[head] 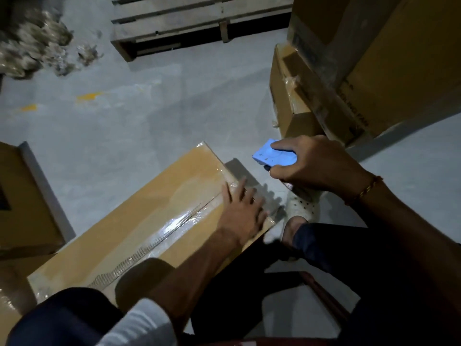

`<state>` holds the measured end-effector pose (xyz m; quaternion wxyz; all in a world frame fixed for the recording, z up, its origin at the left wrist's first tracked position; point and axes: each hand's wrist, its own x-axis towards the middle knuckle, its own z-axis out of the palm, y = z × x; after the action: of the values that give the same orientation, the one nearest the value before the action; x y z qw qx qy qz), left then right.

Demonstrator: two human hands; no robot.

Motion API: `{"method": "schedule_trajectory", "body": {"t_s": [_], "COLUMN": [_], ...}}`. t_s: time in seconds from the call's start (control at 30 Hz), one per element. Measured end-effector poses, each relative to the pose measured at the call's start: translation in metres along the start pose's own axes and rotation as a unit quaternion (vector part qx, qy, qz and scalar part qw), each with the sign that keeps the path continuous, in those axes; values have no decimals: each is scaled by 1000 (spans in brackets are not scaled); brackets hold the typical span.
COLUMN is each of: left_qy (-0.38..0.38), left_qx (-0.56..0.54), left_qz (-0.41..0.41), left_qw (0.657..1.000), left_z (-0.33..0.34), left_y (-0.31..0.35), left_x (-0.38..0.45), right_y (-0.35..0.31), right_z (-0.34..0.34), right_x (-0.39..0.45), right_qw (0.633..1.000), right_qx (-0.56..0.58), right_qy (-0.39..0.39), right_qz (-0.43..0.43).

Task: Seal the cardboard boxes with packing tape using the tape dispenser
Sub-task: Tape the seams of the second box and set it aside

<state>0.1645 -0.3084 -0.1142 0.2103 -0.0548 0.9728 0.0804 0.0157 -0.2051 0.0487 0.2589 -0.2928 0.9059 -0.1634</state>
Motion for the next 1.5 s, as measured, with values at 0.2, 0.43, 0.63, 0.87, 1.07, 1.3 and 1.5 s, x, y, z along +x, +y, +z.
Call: {"method": "schedule_trajectory", "body": {"t_s": [0.2, 0.43, 0.63, 0.87, 1.07, 1.3, 1.5], "left_qy": [-36, 11, 32, 39, 71, -5, -93], "left_qx": [70, 94, 9, -67, -94, -35, 127], "left_qz": [105, 11, -154, -329, -454, -496, -338], "left_qw": [991, 995, 987, 941, 883, 867, 928], "left_z": [12, 22, -18, -2, 14, 6, 12], "left_y": [35, -3, -80, -194, -270, -306, -297], "left_x": [-22, -28, 1, -20, -45, -58, -116], "right_y": [2, -6, -23, -34, -52, -62, -60], "right_z": [11, 24, 41, 59, 68, 72, 70], "right_x": [-4, -1, 2, 18, 31, 33, 30], "right_qw": [1000, 996, 997, 990, 991, 992, 991], "right_qx": [-3, -37, -25, -87, -60, -26, -34], "right_qy": [-2, -76, -68, -112, -120, -122, -121], "right_qz": [-21, -27, -19, -17, -20, -25, -35]}}
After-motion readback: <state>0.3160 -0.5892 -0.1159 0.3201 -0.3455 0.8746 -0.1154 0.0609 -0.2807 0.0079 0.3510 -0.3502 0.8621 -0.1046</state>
